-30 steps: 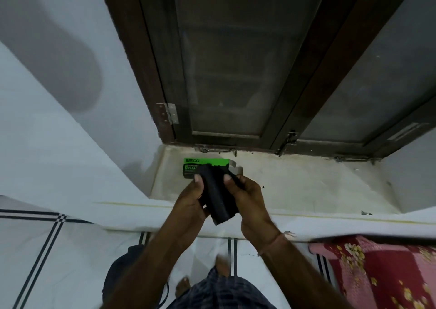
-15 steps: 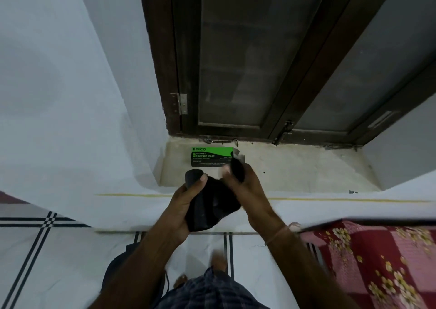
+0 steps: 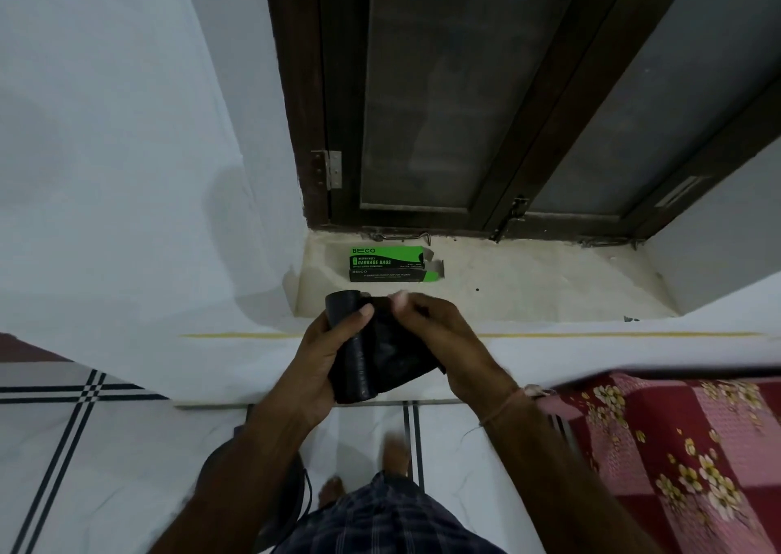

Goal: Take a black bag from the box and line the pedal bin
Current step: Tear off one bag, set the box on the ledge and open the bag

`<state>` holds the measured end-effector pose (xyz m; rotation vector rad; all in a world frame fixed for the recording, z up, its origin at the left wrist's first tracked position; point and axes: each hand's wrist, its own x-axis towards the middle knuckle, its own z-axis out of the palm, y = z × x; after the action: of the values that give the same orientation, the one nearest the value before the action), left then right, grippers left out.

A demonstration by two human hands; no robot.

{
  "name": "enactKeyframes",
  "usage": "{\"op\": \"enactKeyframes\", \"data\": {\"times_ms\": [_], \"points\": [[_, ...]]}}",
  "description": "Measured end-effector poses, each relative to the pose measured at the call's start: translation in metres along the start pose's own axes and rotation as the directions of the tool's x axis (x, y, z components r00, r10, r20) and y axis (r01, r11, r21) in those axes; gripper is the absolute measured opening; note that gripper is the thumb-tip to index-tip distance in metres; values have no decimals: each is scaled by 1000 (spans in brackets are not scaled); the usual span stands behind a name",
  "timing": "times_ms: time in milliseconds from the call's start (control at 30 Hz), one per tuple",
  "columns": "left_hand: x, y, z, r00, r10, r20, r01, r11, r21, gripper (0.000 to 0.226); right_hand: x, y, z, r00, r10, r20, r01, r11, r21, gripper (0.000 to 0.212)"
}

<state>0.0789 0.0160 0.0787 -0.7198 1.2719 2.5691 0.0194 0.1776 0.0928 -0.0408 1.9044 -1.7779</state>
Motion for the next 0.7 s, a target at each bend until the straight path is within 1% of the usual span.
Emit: {"op": "enactKeyframes", "data": {"times_ms": [33, 67, 100, 200, 300, 367, 400, 433, 467, 500, 533, 567, 633, 700], "points": [[0, 0, 0, 1000, 6, 3, -6, 1000, -4, 46, 0, 0, 4, 1000, -24, 2, 24, 992, -126, 30], [0, 1, 1, 1000, 10, -1, -10, 1000, -5, 45, 0, 1, 6, 998, -57, -29, 50, 978, -204, 29], [0, 3, 1, 1000, 15, -9, -15, 1000, 0, 42, 2, 2, 8, 994, -81, -70, 64, 974, -219, 30], [0, 5, -1, 1000, 23, -10, -23, 1000, -1, 38, 5, 6, 7, 986, -75, -148, 56, 991, -124, 27], [-2, 6, -6, 1000, -17, -20, 17, 999, -29, 43, 7, 4, 6, 978, -54, -202, 57, 998, 12, 21], [-3, 6, -10, 999, -35, -29, 34, 999, -33, 42, 4, 3, 7, 987, -33, -158, 55, 989, 138, 27], [-3, 6, -11, 999, -35, -17, 34, 999, -42, 36, 2, 1, 7, 995, -28, -96, 42, 987, 152, 32], [-4, 6, -12, 999, -37, 6, 38, 998, -53, 30, -1, 0, 8, 999, -32, -27, 34, 996, 85, 35], [-5, 6, -12, 999, -39, 23, 41, 998, -57, 25, -2, -1, 10, 999, -39, 13, 40, 999, -27, 35], [-6, 7, -11, 999, -45, 28, 47, 997, -59, 22, -2, 0, 12, 999, -49, 10, 49, 990, -133, 33], [-6, 7, -12, 998, -50, 26, 51, 997, -57, 22, 0, 2, 14, 998, -55, -33, 47, 981, -189, 32], [-6, 7, -14, 999, -46, 27, 48, 997, -57, 28, 2, 5, 15, 995, -52, -79, 37, 982, -183, 33], [-5, 6, -19, 998, -47, 36, 49, 996, -68, 45, 6, 10, 17, 989, -40, -144, 28, 996, -85, 33], [-7, 9, -22, 997, -65, 33, 67, 996, -63, 49, 7, 11, 17, 979, -32, -200, 30, 999, -15, 26]]}}
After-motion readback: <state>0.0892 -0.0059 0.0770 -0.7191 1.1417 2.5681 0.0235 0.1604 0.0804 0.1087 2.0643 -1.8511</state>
